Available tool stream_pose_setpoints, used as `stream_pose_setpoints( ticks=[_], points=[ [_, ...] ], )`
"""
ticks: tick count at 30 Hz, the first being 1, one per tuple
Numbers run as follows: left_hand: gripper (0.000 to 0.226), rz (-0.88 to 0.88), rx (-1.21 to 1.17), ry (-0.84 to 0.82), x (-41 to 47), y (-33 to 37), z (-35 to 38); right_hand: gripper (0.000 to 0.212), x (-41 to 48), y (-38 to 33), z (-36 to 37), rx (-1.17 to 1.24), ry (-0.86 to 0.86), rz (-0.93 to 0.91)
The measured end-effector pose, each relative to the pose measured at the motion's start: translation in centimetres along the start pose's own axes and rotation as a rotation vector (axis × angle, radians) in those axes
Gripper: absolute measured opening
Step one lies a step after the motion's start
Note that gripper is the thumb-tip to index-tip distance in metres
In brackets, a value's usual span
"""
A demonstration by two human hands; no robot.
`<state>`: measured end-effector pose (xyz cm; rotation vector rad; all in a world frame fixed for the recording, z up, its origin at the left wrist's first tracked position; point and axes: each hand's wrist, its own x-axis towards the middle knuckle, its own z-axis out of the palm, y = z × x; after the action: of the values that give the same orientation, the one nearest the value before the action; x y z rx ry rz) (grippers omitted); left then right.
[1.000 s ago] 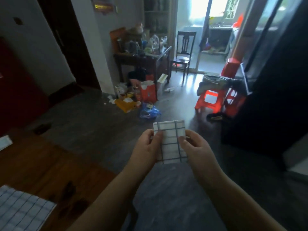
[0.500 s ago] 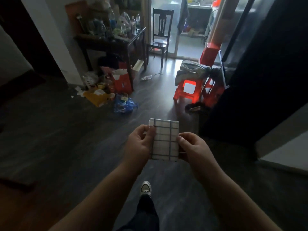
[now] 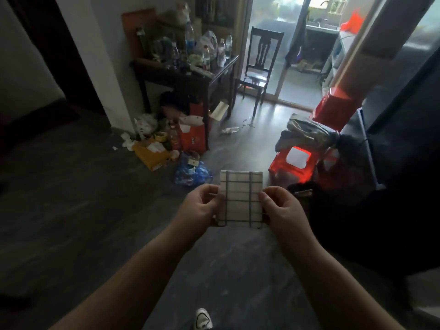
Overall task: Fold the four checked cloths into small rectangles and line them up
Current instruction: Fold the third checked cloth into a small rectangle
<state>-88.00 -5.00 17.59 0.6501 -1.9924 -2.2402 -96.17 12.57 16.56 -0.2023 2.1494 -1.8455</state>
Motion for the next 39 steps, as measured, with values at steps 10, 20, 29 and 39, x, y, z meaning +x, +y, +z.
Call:
stream_pose_setpoints(
  ticks=[10,20,29,39],
  points=[
    [0.010,0.059,-0.031,0.464,10.3,3.2,-12.9,0.014,16.0,-3.5,15.0,-0.003,-0.404,0.036],
    [0.009,0.030,-0.117,0.783,22.9,5.7,-24.3,0.009,33.2,-7.7,30.7,-0.164,-0.713,-0.044],
    [0.017,-0.007,-0.145,1.147,24.4,5.5,-34.9,0.008,37.8,-9.6,47.5,-0.306,-1.035,-0.116],
    [0.011,0.004,-0.392,1.475,20.1,3.8,-53.0,0.010,32.1,-10.4,70.3,-0.384,-1.341,-0.018]
  ],
)
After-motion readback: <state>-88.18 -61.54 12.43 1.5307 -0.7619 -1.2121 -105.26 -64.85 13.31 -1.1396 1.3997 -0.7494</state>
